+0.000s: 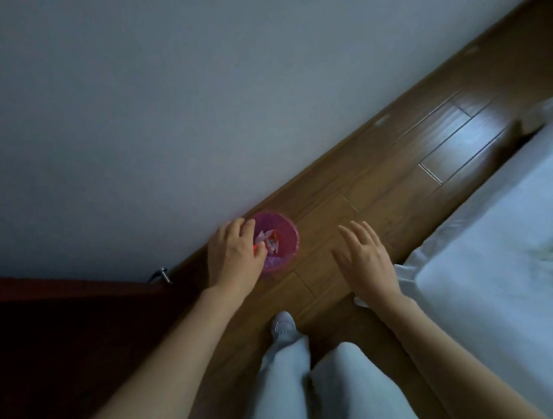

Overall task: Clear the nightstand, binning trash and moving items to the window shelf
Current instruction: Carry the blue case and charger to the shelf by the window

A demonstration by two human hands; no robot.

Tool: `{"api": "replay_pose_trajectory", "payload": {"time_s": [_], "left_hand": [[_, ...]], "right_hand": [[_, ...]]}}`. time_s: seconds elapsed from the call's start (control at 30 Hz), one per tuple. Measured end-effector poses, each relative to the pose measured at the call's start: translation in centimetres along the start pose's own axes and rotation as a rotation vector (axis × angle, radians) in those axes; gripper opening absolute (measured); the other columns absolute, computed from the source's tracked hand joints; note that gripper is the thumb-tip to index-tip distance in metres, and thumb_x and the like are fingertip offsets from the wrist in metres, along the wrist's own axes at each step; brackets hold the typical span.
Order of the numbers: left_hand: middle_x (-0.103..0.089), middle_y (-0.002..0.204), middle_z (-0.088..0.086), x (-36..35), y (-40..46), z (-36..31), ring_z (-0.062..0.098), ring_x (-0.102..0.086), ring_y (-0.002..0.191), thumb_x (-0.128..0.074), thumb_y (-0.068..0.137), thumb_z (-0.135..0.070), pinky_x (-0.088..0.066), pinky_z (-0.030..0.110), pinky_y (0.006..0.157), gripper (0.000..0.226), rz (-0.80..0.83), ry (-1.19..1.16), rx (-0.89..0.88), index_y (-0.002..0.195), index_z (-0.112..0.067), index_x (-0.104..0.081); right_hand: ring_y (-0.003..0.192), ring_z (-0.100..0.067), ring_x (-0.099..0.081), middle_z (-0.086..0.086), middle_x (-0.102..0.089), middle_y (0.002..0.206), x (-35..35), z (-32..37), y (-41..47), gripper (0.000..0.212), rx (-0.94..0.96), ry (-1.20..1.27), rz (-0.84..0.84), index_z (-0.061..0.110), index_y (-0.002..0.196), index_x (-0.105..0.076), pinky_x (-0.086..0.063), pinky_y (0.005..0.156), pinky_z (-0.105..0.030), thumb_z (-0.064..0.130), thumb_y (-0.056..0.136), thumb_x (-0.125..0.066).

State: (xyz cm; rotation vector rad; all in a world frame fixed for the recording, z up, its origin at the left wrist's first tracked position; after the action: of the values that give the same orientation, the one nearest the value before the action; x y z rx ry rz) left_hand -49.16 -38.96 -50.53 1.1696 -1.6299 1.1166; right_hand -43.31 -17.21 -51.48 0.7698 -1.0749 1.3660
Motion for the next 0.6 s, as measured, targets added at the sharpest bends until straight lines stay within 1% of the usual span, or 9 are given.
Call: {"api": "replay_pose_trajectory", "payload": {"time_s": [0.07,0.1,0.27,0.43,0.6], "left_hand": [[-0.049,0.137,0.008,1.6,-2.0,-2.2,0.024,-0.042,0.126,-0.048,0.092,-0.035,-0.036,0.038,0.104,0.049,0.020,0.044,-0.074,0.136,-0.013,-0.044],[-0.047,0.139,0.008,2.1,-2.9,-3.4,0.024,-0.040,0.128,-0.047,0.092,-0.036,-0.035,0.039,0.106,0.050,0.034,0.063,-0.107,0.137,-0.014,-0.043],[-0.044,0.142,0.006,4.1,-6.7,-10.5,0.024,-0.035,0.133,-0.046,0.093,-0.035,-0.031,0.041,0.109,0.049,0.037,0.107,-0.278,0.138,-0.016,-0.042],[-0.045,0.142,0.008,3.9,-11.2,-18.7,0.025,-0.036,0.133,-0.048,0.092,-0.035,-0.032,0.042,0.107,0.049,0.054,0.136,-0.490,0.137,-0.015,-0.044],[-0.047,0.140,0.011,2.9,-18.3,-27.6,0.028,-0.039,0.131,-0.053,0.091,-0.032,-0.032,0.045,0.107,0.048,0.090,0.130,-0.755,0.134,-0.012,-0.048]], "right_hand": [[0.125,-0.038,-0.049,-0.021,-0.060,0.125,2.8,-0.1,-3.0,0.041,-0.021,-0.003,-0.078,0.001,0.122,-0.058,-0.037,0.106,-0.047,0.021,0.087,-0.065],[0.126,-0.037,-0.048,-0.020,-0.059,0.127,4.0,-0.4,-4.5,0.041,-0.040,0.002,-0.101,0.003,0.123,-0.057,-0.037,0.106,-0.047,0.023,0.088,-0.063],[0.139,-0.031,-0.032,-0.013,-0.045,0.143,9.1,-3.2,-12.8,0.046,-0.207,0.070,-0.161,0.011,0.135,-0.047,-0.033,0.112,-0.049,0.034,0.095,-0.050],[0.141,-0.029,-0.029,-0.013,-0.040,0.147,12.6,-7.9,-23.6,0.048,-0.422,0.097,-0.265,0.011,0.138,-0.043,-0.023,0.115,-0.038,0.037,0.097,-0.044],[0.143,-0.026,-0.022,-0.011,-0.035,0.150,14.6,-12.3,-35.8,0.052,-0.689,0.160,-0.358,0.013,0.141,-0.037,-0.022,0.117,-0.041,0.039,0.097,-0.041]]}}
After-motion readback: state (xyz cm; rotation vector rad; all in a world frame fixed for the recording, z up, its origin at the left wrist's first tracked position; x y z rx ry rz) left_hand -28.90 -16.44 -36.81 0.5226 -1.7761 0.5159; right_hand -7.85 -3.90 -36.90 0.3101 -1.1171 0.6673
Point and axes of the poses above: each hand's wrist, its own y-axis towards the middle knuckle, its own x-axis out of the back of the hand, z = x × y, the point moved 3 cm from there along y, towards the middle knuckle
